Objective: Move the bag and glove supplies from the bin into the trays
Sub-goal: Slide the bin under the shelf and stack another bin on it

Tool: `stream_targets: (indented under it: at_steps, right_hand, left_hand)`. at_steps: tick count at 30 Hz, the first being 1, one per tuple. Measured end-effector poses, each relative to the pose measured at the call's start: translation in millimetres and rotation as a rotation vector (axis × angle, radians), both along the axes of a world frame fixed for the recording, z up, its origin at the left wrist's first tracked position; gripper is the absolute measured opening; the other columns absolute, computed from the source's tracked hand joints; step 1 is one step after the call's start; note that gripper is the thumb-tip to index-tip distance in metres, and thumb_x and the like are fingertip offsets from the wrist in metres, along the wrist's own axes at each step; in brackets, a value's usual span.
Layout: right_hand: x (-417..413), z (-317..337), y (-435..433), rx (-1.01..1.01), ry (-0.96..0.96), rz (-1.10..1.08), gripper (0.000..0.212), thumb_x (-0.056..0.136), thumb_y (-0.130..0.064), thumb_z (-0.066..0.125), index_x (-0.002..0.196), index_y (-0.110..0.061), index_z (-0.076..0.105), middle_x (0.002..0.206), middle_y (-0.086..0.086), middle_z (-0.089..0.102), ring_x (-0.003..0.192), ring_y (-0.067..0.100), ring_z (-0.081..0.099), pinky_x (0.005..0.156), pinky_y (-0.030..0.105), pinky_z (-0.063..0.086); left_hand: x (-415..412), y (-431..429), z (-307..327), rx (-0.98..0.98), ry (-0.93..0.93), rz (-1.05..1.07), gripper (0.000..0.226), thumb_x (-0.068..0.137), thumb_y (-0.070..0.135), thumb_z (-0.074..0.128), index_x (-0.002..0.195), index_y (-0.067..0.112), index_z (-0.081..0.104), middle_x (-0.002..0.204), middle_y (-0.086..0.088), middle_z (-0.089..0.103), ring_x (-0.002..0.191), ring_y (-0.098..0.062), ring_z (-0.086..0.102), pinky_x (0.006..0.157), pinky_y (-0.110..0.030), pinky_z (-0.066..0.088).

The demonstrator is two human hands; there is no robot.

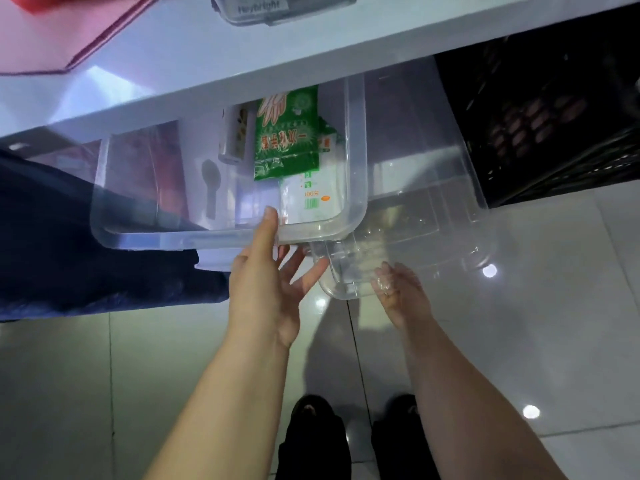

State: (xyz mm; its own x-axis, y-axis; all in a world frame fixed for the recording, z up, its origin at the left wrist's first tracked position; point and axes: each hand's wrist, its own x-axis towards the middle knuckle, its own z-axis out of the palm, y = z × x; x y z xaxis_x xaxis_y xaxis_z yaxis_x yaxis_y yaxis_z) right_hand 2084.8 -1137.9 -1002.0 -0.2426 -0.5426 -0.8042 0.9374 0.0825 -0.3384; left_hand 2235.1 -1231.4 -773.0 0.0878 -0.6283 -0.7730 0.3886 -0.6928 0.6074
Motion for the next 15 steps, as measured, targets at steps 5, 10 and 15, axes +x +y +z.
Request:
stream_targets:
  at_steps: [5, 10, 15]
  right_hand:
    - [-6.6, -1.3, -0.8, 0.076, -0.011, 0.065, 0.034, 0.085, 0.013, 0.051, 0.08, -0.019, 0.06, 0.077, 0.007, 0.071, 0.076, 0.02, 0.067, 0.081, 0.038, 0.047]
    - [-11.3, -1.6, -0.8, 0.203, -0.005, 0.084, 0.02, 0.086, 0.004, 0.057, 0.087, -0.016, 0.061, 0.085, 0.009, 0.072, 0.083, 0.026, 0.066, 0.083, 0.042, 0.051]
    - [-9.9, 2.4, 3.7, 0.14, 0.029, 0.0, 0.022, 0.093, -0.001, 0.05, 0.108, -0.016, 0.055, 0.103, 0.007, 0.065, 0.085, 0.02, 0.068, 0.072, 0.033, 0.057]
  left_hand:
    - [3.0, 15.8, 5.9, 0.025, 0.037, 0.035, 0.05, 0.088, 0.052, 0.058, 0.122, 0.014, 0.057, 0.126, -0.009, 0.059, 0.113, -0.029, 0.06, 0.073, -0.049, 0.059]
    - [24.2, 33.0, 9.2, 0.131, 0.214, 0.157, 0.037, 0.086, 0.049, 0.061, 0.088, 0.013, 0.052, 0.114, -0.015, 0.062, 0.103, -0.031, 0.068, 0.076, -0.051, 0.058]
    - [12.3, 14.4, 8.2, 0.259, 0.66, 0.133, 0.07, 0.064, 0.042, 0.079, 0.117, 0.007, 0.049, 0.125, -0.032, 0.056, 0.111, -0.054, 0.056, 0.086, -0.074, 0.042]
